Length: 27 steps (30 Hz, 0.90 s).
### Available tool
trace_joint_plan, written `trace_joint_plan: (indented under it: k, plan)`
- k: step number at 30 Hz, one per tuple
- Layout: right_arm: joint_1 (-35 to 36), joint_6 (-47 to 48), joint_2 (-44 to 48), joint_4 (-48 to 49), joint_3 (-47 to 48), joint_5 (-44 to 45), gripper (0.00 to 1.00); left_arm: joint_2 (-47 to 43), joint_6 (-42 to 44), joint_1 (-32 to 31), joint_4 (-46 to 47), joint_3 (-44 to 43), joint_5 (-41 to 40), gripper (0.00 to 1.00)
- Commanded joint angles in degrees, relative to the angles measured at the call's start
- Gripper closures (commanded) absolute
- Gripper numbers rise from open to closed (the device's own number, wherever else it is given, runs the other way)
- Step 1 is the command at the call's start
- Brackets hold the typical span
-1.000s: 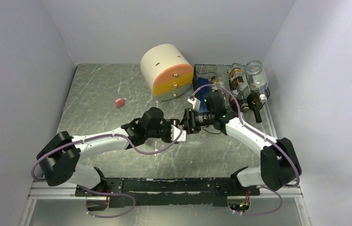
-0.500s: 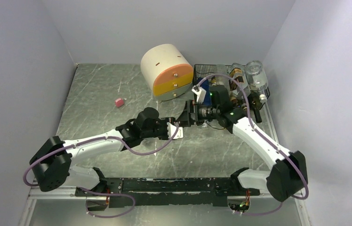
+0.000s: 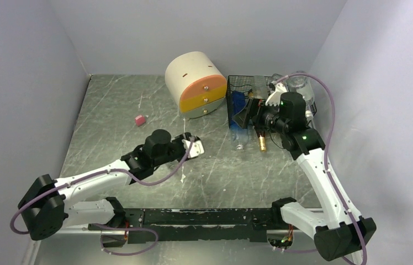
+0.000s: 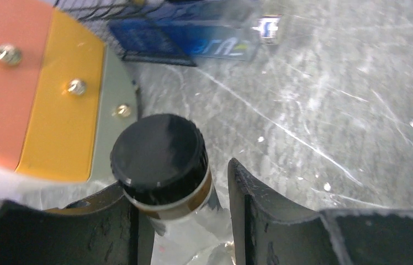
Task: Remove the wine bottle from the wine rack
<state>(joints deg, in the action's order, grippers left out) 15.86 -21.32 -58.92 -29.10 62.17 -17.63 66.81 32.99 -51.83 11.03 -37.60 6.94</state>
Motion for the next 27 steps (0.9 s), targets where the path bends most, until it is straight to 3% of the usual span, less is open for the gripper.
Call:
trace_joint_plan:
  k: [1,9,17,23,27]
  plan:
    - [-0.38,2.12,1.04,-2.61,-0.06,2.73,0.00,-4.91,-7.05,4.17,13.54,-0.86,-6.73,0.93]
    - [-0.34,0.76,1.15,-1.87,-0.28,2.26,0.00,-5.70,-18.40,15.22,21.05,-1.82,-8.75,0.93]
    - [-0.39,1.62,2.62,-2.91,0.29,3.47,0.00,2.00,-26.56,24.60,20.91,-10.48,-16.13,0.93]
    - [-0.39,1.49,3.59,-3.45,-0.78,3.67,0.00,9.04,-24.51,26.31,28.31,-14.16,-23.23,0.93]
    - [-0.44,1.22,4.43,-3.76,-1.30,3.42,0.00,13.49,-23.35,27.89,32.59,-15.70,-23.21,0.93]
